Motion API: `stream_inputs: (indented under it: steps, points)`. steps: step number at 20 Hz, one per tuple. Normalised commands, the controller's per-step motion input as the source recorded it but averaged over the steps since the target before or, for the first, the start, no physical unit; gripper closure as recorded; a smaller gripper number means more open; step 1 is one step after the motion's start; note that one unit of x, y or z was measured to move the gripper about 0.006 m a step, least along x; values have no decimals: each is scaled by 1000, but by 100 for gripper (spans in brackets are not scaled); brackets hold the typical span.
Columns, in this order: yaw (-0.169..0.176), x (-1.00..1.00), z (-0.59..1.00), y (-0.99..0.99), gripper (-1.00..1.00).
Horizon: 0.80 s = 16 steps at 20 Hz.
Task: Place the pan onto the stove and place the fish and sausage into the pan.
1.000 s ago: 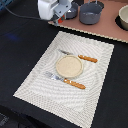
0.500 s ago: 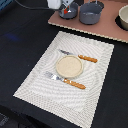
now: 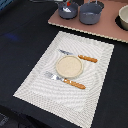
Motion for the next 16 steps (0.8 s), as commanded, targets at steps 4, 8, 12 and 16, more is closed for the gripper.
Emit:
stream_inputs:
  steps: [4, 8, 12, 16]
  points:
    - [-3, -3, -42, 178, -100]
    - [-1, 75, 396, 261, -100]
    - [-40, 51, 556, 187, -100]
    - [-89, 27, 926, 271, -100]
